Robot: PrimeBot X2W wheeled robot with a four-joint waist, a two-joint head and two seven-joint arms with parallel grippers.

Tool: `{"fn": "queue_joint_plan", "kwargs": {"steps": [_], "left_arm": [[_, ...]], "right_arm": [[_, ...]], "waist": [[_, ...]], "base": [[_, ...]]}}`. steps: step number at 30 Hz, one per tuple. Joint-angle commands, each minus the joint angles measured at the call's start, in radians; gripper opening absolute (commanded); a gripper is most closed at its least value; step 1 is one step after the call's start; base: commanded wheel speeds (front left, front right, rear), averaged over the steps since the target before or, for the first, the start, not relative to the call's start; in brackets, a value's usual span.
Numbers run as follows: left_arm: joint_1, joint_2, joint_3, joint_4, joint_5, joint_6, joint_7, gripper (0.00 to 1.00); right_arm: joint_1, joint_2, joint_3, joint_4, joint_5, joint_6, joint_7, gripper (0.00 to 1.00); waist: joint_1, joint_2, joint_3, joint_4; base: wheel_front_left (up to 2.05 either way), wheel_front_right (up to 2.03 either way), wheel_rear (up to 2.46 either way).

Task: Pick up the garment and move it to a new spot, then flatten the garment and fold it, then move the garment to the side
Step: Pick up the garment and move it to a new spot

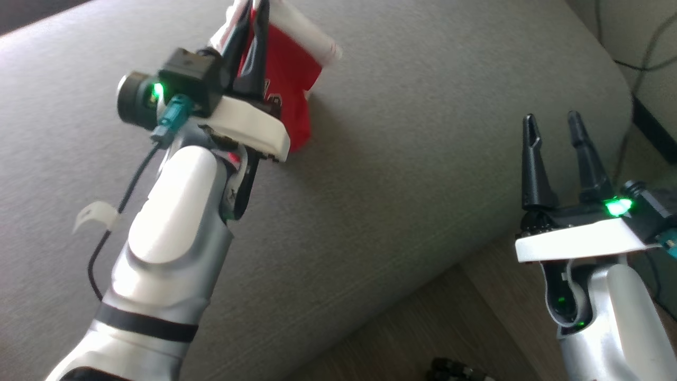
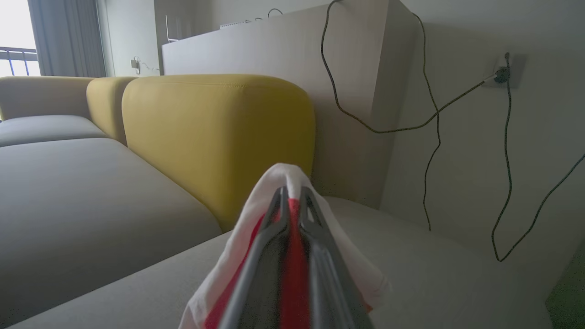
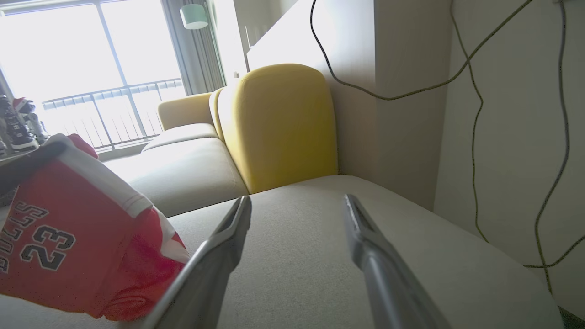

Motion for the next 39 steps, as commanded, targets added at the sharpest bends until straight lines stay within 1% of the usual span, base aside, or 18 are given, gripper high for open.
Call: {"fn": "queue_joint_plan", "kwargs": {"steps": [1,3,4,5,6,9,12,15,18,26,30,34,37,39], "left_arm": [[-0.048,0.014,0.016,-0.010,0.009,0.006,-0.009,0.00],[-0.042,0.013,-0.002,0.052,0.010,-0.005,-0.011,0.00],[-0.040,0.012,-0.009,0.081,0.010,-0.007,-0.011,0.35],[-0.041,0.012,-0.012,0.102,0.007,-0.008,-0.012,0.91],[-0.044,0.011,-0.013,0.116,0.005,-0.008,-0.014,1.00],[-0.050,0.010,-0.010,0.126,-0.007,-0.004,-0.020,1.00],[-0.053,0.009,-0.003,0.107,-0.013,0.001,-0.022,1.00],[-0.041,0.010,0.020,0.042,-0.016,0.012,-0.023,1.00],[-0.006,0.022,0.055,-0.039,-0.015,0.022,-0.023,1.00],[0.185,0.096,0.157,-0.241,-0.002,0.047,-0.023,1.00],[0.317,0.121,0.207,-0.325,-0.005,0.054,-0.023,1.00],[0.447,0.116,0.245,-0.389,-0.006,0.054,-0.023,1.00],[0.528,0.088,0.270,-0.420,0.000,0.052,-0.023,1.00],[0.597,0.061,0.270,-0.425,0.021,0.037,-0.023,1.00]], "right_arm": [[-0.038,-0.002,0.014,-0.039,0.007,0.000,-0.009,1.00],[-0.037,-0.002,0.010,-0.045,0.011,0.000,-0.010,1.00],[-0.036,-0.002,0.008,-0.048,0.011,0.000,-0.010,1.00],[-0.034,-0.002,0.005,-0.050,0.010,0.000,-0.010,1.00],[-0.032,-0.002,0.003,-0.052,0.008,0.000,-0.010,1.00],[-0.030,-0.002,-0.004,-0.056,0.000,0.000,-0.010,1.00],[-0.029,-0.002,-0.002,-0.061,-0.015,0.000,-0.010,1.00],[-0.027,-0.002,-0.005,-0.066,-0.032,0.000,-0.010,1.00],[-0.024,-0.002,-0.009,-0.066,-0.052,0.000,-0.010,1.00],[0.011,-0.002,-0.012,-0.058,-0.117,0.000,-0.002,1.00],[0.036,-0.002,-0.012,-0.061,-0.137,0.000,0.013,1.00],[0.060,-0.002,-0.024,-0.064,-0.149,0.000,0.021,1.00],[0.077,-0.002,-0.028,-0.061,-0.154,0.000,0.022,1.00],[0.092,-0.002,-0.032,-0.053,-0.153,0.000,0.020,1.00]], "waist": [[0.0000,0.0000,0.039,-0.048],[0.0000,0.0000,0.039,-0.052],[0.0000,0.0000,0.038,-0.050],[0.0000,0.0000,0.035,-0.046],[0.0000,0.0000,0.032,-0.040],[0.0000,0.0000,0.016,-0.008],[0.0000,0.0000,-0.005,0.037],[0.0000,0.0000,-0.030,0.089],[0.0000,0.0000,-0.059,0.146],[0.0000,0.0000,-0.127,0.300],[0.0000,0.0000,-0.146,0.358],[0.0000,0.0000,-0.158,0.403],[0.0000,0.0000,-0.169,0.423],[0.0000,0.0000,-0.179,0.436]], "base": [[0.00,0.00,0.00],[0.00,0.00,0.00],[0.00,0.00,0.00],[0.00,0.00,0.00],[0.00,0.00,0.00],[0.00,0.00,0.00],[0.00,0.00,0.00],[0.00,0.00,0.00],[0.00,0.00,0.00],[0.00,0.00,0.00],[0.00,0.00,0.00],[0.00,0.00,0.00],[0.00,0.00,0.00],[0.00,0.00,0.00]]}}
